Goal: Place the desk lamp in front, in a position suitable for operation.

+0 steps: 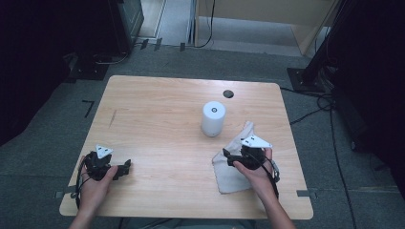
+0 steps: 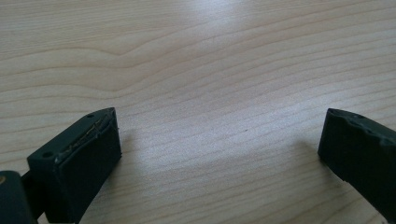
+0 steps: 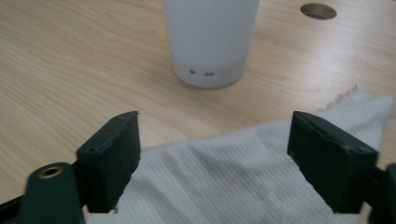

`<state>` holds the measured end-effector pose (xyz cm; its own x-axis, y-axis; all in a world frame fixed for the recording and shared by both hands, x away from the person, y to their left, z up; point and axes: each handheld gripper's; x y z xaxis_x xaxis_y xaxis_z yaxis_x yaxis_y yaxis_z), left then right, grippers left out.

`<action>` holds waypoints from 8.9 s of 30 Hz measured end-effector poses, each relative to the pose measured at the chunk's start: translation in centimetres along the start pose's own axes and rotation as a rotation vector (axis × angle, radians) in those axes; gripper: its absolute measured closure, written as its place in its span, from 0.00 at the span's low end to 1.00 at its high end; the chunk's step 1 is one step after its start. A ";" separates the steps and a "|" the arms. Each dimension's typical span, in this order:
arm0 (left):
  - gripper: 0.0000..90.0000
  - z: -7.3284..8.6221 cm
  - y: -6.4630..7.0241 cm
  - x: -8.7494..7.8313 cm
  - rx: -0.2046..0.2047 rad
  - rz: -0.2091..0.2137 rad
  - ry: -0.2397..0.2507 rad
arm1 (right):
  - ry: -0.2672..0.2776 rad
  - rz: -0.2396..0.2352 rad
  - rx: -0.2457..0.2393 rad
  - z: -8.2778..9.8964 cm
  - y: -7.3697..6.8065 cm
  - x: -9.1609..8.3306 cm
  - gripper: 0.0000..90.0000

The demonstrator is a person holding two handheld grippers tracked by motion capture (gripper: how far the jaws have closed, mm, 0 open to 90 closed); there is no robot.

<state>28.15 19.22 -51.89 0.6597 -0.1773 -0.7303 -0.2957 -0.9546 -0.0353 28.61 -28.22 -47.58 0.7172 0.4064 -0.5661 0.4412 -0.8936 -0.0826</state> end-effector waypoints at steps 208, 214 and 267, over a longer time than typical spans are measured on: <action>0.10 -6.2 15.7 4.3 0.296 0.524 0.265 | -0.061 0.042 0.069 2.1 3.4 -0.1 0.00; 0.30 -6.5 16.0 3.9 0.324 0.536 0.328 | -0.063 0.049 0.079 1.9 4.1 -0.5 0.02; 0.14 -7.5 16.7 5.1 0.291 0.605 0.306 | 0.089 -0.300 0.011 -3.8 -1.1 6.2 0.97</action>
<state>31.76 0.59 -51.08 0.4740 -0.7521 -0.4579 -0.8120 -0.5745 0.1029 34.56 -23.99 -47.89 0.6005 0.6671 -0.4410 0.6349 -0.7330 -0.2442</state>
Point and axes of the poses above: each handheld gripper's, and its own axes: x roughly forward along the jaws, z roughly out of its underside, y roughly to its right, and after that the axes turned 2 degrees about x, right-handed
